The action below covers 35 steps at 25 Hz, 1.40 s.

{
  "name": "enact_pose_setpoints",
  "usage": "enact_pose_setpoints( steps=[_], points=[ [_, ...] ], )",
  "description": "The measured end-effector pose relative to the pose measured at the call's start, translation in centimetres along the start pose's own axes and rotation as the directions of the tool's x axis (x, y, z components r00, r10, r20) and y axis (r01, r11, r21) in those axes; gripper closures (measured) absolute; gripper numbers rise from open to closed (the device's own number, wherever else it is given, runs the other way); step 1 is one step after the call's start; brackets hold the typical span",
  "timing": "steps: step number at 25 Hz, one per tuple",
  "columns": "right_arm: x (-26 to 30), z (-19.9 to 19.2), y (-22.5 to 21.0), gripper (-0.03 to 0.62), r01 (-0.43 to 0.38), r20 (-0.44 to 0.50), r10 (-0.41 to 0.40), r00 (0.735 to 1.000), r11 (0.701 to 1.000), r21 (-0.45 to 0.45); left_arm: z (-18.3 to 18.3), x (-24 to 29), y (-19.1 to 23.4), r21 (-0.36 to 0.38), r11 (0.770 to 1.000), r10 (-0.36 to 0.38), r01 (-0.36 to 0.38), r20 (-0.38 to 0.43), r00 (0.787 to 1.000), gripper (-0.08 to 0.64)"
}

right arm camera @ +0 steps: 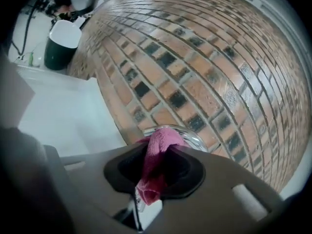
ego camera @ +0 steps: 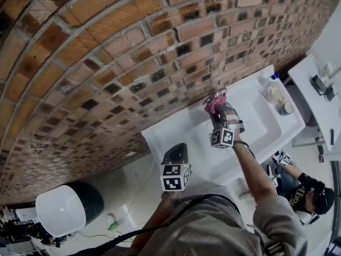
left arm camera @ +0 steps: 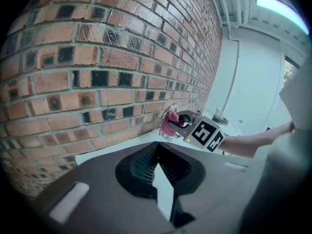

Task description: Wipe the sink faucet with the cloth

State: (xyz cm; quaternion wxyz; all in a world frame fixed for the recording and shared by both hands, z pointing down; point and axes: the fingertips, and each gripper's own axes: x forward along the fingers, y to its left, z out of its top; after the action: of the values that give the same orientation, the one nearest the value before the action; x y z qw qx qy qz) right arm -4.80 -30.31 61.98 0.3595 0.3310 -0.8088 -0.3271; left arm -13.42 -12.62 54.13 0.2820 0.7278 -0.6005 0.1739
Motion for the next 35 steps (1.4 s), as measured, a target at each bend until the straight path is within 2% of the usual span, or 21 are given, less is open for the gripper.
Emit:
enact_pose_setpoints(
  steps=[3, 5, 8, 11, 14, 16, 19, 21, 24, 26, 28, 30, 32, 33, 35],
  points=[
    [-0.5, 0.1, 3.8, 0.517, -0.134, 0.031, 0.138, 0.99, 0.984, -0.12, 0.0, 0.3, -0.2, 0.002, 1.0, -0.006, 0.006, -0.004, 1.0, 0.541],
    [-0.6, -0.2, 4.3, 0.518, -0.156, 0.021, 0.159, 0.987, 0.983, -0.102, -0.3, 0.4, -0.5, 0.0, 1.0, -0.012, 0.012, -0.012, 1.0, 0.541],
    [0.6, -1.7, 0.4, 0.518, -0.048, -0.053, 0.05, 0.997, 0.998, 0.038, -0.4, 0.5, -0.4, -0.003, 1.0, -0.01, 0.01, -0.016, 1.0, 0.541],
    [1.3, -2.6, -4.5, 0.518, 0.074, -0.101, -0.058, 0.993, 0.984, 0.165, -0.6, 0.4, -0.4, 0.0, 1.0, -0.009, 0.009, -0.022, 1.0, 0.541],
    [1.7, -4.4, -6.3, 0.525, 0.109, -0.139, -0.064, 0.988, 0.931, 0.347, -0.7, 0.4, -0.5, 0.0, 1.0, -0.016, 0.016, -0.029, 0.999, 0.541],
    [1.6, -5.8, -6.4, 0.522, 0.136, -0.165, -0.07, 0.984, 0.894, 0.427, -0.6, 0.5, -0.6, 0.0, 1.0, -0.023, 0.023, -0.033, 0.999, 0.541],
    [2.1, -7.6, -5.6, 0.518, 0.151, -0.222, -0.058, 0.973, 0.891, 0.428, -0.3, 0.8, -0.8, 0.007, 1.0, -0.027, 0.027, -0.034, 0.999, 0.541],
    [2.7, -10.1, -4.5, 0.517, 0.159, -0.298, -0.017, 0.954, 0.875, 0.457, -0.2, 0.9, -0.9, 0.014, 0.999, -0.03, 0.03, -0.036, 0.999, 0.541],
    [2.1, -15.1, -4.7, 0.518, 0.247, -0.426, 0.009, 0.904, 0.805, 0.54, 0.0, 1.0, -1.3, 0.026, 0.999, -0.04, 0.041, -0.04, 0.998, 0.541],
    [1.7, -16.6, -6.4, 0.518, 0.286, -0.433, -0.013, 0.901, 0.77, 0.57, 0.3, 1.0, -1.4, 0.032, 0.998, -0.046, 0.048, -0.04, 0.998, 0.541],
    [2.1, -16.5, -7.3, 0.518, 0.248, -0.376, -0.006, 0.927, 0.762, 0.598, 0.4, 1.1, -1.4, 0.04, 0.998, -0.047, 0.049, -0.045, 0.998, 0.541],
    [3.5, -15.8, -5.9, 0.518, 0.135, -0.303, 0.077, 0.95, 0.774, 0.618, 0.4, 1.3, -1.4, 0.049, 0.997, -0.05, 0.053, -0.054, 0.997, 0.541],
    [4.8, -15.3, -3.2, 0.518, 0.02, -0.265, 0.177, 0.948, 0.797, 0.604, 0.2, 1.5, -1.8, 0.056, 0.997, -0.058, 0.062, -0.067, 0.996, 0.541],
    [5.2, -15.4, -1.9, 0.522, -0.011, -0.266, 0.21, 0.941, 0.803, 0.596, 0.1, 1.6, -2.0, 0.058, 0.996, -0.064, 0.069, -0.073, 0.995, 0.541],
    [5.5, -16.4, -0.6, 0.526, -0.011, -0.29, 0.238, 0.927, 0.79, 0.613, 0.2, 1.8, -2.5, 0.063, 0.995, -0.077, 0.082, -0.081, 0.994, 0.541]
  ],
)
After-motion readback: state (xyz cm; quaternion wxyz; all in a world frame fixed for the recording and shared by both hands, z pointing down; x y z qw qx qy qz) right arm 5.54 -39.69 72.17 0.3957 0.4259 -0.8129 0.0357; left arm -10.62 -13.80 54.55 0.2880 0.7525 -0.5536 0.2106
